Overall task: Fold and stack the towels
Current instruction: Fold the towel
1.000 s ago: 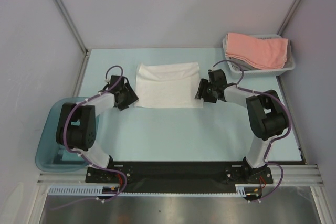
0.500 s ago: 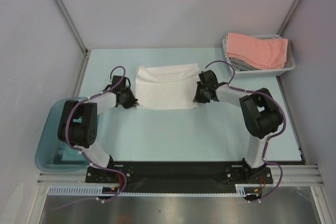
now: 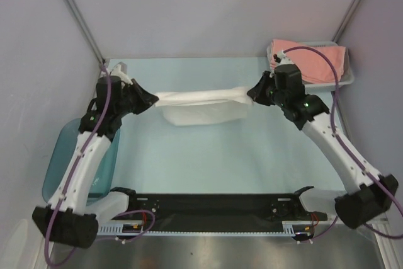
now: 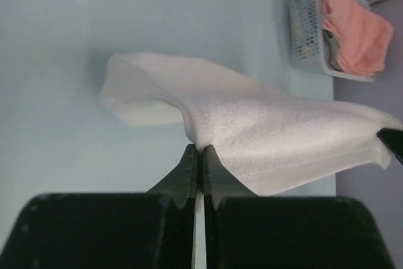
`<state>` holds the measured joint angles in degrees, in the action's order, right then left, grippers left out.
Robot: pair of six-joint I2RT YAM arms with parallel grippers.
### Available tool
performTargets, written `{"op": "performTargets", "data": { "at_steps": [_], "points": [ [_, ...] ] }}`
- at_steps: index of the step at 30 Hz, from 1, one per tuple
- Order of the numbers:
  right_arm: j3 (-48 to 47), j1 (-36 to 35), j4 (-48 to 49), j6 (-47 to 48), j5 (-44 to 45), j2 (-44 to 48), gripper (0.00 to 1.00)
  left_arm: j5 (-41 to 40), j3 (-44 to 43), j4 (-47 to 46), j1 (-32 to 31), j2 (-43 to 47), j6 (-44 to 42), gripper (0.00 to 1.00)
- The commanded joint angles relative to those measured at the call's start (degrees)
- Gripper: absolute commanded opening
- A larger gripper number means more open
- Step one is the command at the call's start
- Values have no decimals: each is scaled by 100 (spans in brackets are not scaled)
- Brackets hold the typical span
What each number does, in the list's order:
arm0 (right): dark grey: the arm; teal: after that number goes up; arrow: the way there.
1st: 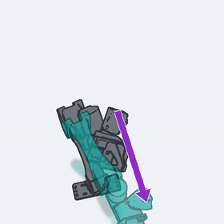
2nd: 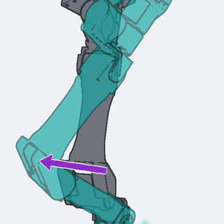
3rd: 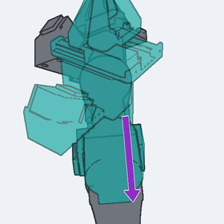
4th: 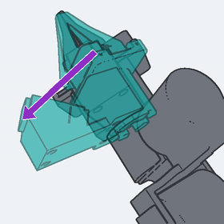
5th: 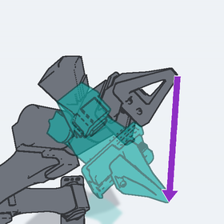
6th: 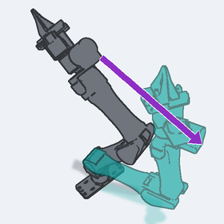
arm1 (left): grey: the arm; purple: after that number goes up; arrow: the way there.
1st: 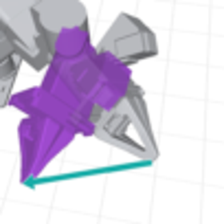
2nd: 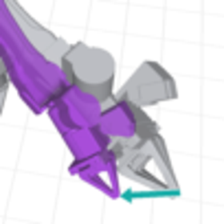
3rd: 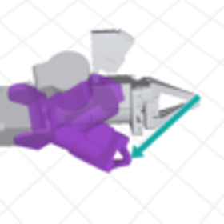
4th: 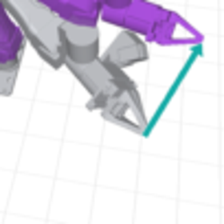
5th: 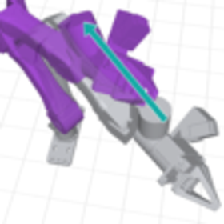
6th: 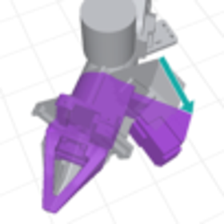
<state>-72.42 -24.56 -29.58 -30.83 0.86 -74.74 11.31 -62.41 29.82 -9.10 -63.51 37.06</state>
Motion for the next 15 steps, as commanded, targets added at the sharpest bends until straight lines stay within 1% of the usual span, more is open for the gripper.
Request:
{"op": "performTargets", "data": {
  "at_steps": [1, 4, 6, 9, 11, 12, 13, 14, 15],
  "points": [
    [-149, 39, -812, 51, 248, 740, 2, -6, -289, 892, 14, 715, -15, 0],
    [-298, 39, -1023, 51, 151, 1092, 1, 20, -421, 964, 14, 1059, 64, 0],
    [-369, 30, -1015, 112, 133, 1128, 2, 47, -500, 903, 14, 1051, 91, 0],
    [-605, 82, -813, 314, 20, 901, 1, 117, -614, 605, 23, 718, 91, 0],
    [-720, 196, -524, 445, -25, 532, 1, 152, -728, 253, 14, 305, 100, 0],
    [-799, 258, -418, 481, -321, 374, 1, 187, -798, 113, 14, 104, 91, 0],
    [-982, 319, -304, 507, -419, 24, 1, 222, -921, -97, 23, -90, 91, 0],
    [-1089, 424, -76, 543, -490, -144, 0, 222, -1244, -169, 23, -544, 65, 0],
    [-1212, 469, 22, 560, -612, -311, 0, 266, -1456, -196, 31, -758, 30, 0]
  ]
}}
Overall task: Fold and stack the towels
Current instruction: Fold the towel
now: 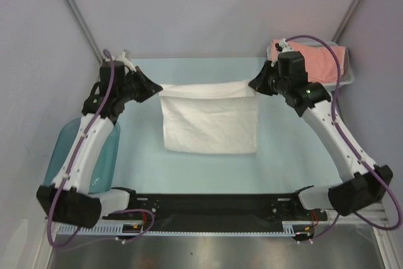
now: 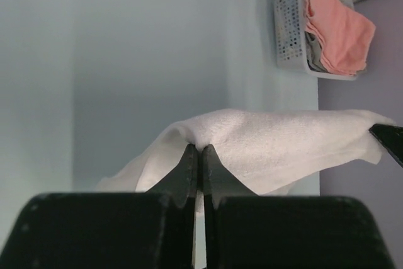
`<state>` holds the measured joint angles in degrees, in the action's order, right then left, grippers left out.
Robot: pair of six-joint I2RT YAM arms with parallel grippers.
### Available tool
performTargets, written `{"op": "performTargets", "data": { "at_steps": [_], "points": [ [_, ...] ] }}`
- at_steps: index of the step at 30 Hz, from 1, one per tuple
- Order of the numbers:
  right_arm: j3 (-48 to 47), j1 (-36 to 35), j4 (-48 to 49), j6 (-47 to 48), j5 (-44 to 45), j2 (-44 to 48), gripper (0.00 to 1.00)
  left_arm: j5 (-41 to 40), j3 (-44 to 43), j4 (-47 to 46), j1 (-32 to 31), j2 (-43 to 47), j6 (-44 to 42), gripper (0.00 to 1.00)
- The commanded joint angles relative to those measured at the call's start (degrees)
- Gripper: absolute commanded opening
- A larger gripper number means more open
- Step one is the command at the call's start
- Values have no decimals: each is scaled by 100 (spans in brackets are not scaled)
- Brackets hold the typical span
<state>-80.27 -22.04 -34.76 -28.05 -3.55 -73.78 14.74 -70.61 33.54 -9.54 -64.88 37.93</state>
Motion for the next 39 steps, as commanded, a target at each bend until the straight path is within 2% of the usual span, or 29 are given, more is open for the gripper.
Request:
{"op": "performTargets", "data": {
  "at_steps": [1, 5, 7, 9, 11, 13, 14, 15, 18, 19, 20, 21, 22, 23, 24, 25, 27, 29, 32, 34, 35, 36, 38, 39],
  "points": [
    [-741, 261, 654, 292, -233, -592, 0, -68, -865, -594, 75, -787, -93, 0],
    [-1402, 411, 629, 380, -260, -1155, 0, -138, -2007, -340, 110, -1430, -312, 0],
    [-1474, 420, 568, 388, -234, -1183, 0, -130, -2080, -199, 128, -1431, -365, 0],
    [-1282, 411, 471, 353, -234, -1087, 0, -164, -1712, -164, 128, -1195, -383, 0],
    [-878, 403, 497, 213, -251, -929, 0, -165, -873, -295, 128, -957, -322, 0],
    [-62, 350, 654, 82, -382, -674, 0, -95, -150, -523, 128, -563, -226, 0],
    [219, 315, 716, 29, -401, -586, 1, -33, 672, -637, 128, -421, -155, 0],
    [927, 271, 769, -16, -409, -385, 1, 2, 1115, -917, 119, -272, -24, 0],
    [2029, -1, 1173, -217, -471, -76, 2, 2, 2768, -1270, 84, 343, 188, 1],
    [2746, -158, 1365, -270, -480, 125, 4, 2, 3137, -1419, 75, 475, 223, 6],
    [3075, -247, 1454, -375, -488, 249, 7, 72, 3785, -1481, 58, 755, 258, 16],
    [3357, -317, 1498, -437, -454, 372, 22, 81, 4061, -1525, 14, 906, 258, 30],
    [3865, -388, 1420, -499, -393, 686, 32, 64, 4299, -1491, 5, 1081, 250, 41],
    [4052, -510, 1368, -595, -287, 889, 42, 64, 4632, -1430, 5, 1570, 232, 44],
    [4237, -555, 1297, -622, 1, 1170, 59, -6, 4705, -1264, 5, 1810, 206, 48],
    [4361, -555, 1088, -640, 64, 1408, 66, -76, 4705, -1219, -39, 2056, 232, 58],
    [4310, -486, 824, -535, 336, 1989, 80, -225, 4320, -869, -39, 2321, 258, 60],
    [3847, -354, 480, -412, 503, 2034, 86, -279, 3716, -823, -39, 2200, 189, 60],
    [3152, -46, 584, -96, 417, 1457, 79, -280, 2767, -848, -39, 1148, -30, 56],
    [2843, 147, 1108, -60, 58, 1017, 67, 79, 2404, -1243, -39, 313, -67, 52],
    [2720, 165, 1330, -77, -248, 780, 57, 264, 2124, -1436, -39, 40, -49, 50],
    [2396, 183, 1558, -112, -417, 168, 53, 449, 1974, -1856, -48, -215, -32, 48],
    [1982, 183, 2130, -253, -951, -546, 45, 863, 1352, -2044, -92, -1173, -58, 43],
    [1597, 191, 2323, -332, -1163, -1211, 36, 942, 1096, -2079, -144, -1533, -101, 41]
  ]
}}
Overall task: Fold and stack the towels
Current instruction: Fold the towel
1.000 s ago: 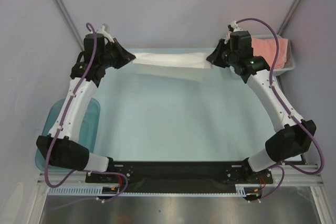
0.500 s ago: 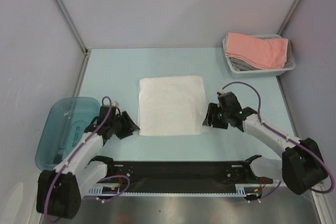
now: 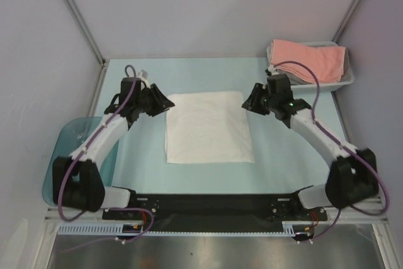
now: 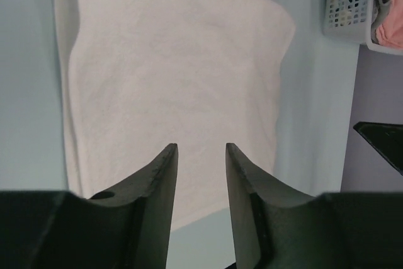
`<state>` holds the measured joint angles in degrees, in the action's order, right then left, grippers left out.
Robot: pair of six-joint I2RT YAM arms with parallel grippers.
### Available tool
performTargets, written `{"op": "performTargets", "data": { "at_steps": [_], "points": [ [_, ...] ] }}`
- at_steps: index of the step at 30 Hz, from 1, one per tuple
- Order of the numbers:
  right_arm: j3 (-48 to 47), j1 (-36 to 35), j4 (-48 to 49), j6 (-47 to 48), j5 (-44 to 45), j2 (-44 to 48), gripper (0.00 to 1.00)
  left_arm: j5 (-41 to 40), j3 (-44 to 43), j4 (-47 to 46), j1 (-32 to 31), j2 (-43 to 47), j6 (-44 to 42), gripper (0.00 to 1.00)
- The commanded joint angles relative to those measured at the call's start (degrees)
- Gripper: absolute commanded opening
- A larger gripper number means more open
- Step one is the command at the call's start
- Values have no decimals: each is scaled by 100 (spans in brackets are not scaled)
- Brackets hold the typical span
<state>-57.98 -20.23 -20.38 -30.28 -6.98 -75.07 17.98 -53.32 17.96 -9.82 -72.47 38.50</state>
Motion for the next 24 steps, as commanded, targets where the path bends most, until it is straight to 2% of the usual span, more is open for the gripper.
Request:
{"op": "performTargets", "data": {
  "at_steps": [1, 6, 10, 16, 20, 22, 24],
  "points": [
    [-880, -16, 1235, -170, -1014, -1480, 35, 724, -862, -556, -134, -1343, -185, 37],
    [-2180, -78, 2194, -698, -2104, -3362, 30, 1050, -2146, -566, -125, -2981, -308, 29],
    [-3095, -25, 2381, -839, -2342, -4724, 29, 1050, -2884, -618, -46, -4089, -334, 24],
    [-3519, 484, 2512, -900, -2369, -5535, 29, 849, -3501, -574, 297, -5022, -422, 21],
    [-3282, 818, 2618, -900, -2194, -5659, 28, 567, -3431, -564, 525, -5102, -458, 21],
    [-3106, 924, 2697, -857, -2141, -5607, 27, 453, -3334, -644, 604, -5015, -440, 25],
    [-3106, 968, 2627, -769, -2009, -5589, 27, 417, -3246, -714, 718, -4953, -457, 26]
  ]
}}
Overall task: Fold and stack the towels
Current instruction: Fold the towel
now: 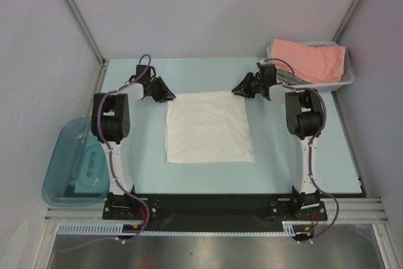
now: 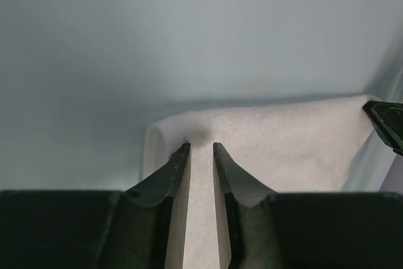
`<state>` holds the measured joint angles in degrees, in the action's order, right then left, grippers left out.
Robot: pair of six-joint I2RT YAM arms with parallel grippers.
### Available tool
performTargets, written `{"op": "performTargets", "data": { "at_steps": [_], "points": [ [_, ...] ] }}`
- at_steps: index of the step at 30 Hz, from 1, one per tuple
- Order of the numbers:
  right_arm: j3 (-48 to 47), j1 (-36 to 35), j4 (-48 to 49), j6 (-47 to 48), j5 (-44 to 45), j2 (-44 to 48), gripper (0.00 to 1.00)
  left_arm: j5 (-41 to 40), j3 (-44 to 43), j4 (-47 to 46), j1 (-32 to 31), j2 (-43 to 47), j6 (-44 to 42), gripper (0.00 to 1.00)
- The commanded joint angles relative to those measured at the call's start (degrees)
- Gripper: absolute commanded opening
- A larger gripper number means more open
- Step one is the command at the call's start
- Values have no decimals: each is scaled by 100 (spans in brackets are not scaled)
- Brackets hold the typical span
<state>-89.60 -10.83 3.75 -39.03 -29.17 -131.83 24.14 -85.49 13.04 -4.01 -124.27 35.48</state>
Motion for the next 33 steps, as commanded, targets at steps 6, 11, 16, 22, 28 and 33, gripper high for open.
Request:
{"op": "performTargets", "data": {
  "at_steps": [6, 11, 16, 22, 28, 33],
  "points": [
    [22, 63, 65, 211, 403, 113, 27, -366, -336, 155, 225, 87, -428, 26],
    [4, 72, -137, 430, 683, 368, 29, -665, -345, 234, 225, 218, -569, 30],
    [-110, 64, -540, 659, 1017, 518, 31, -744, -617, 427, 225, 175, -727, 32],
    [-224, -59, -937, 1158, 1535, 957, 34, -832, -731, 585, 147, 500, -972, 32],
    [-637, -218, -1587, 1924, 1985, 1010, 40, -1235, -1723, 1489, -3, 228, -1885, 41],
    [-804, -314, -1921, 2548, 2239, 896, 43, -1096, -1953, 1816, -30, 52, -2353, 46]
  ]
}}
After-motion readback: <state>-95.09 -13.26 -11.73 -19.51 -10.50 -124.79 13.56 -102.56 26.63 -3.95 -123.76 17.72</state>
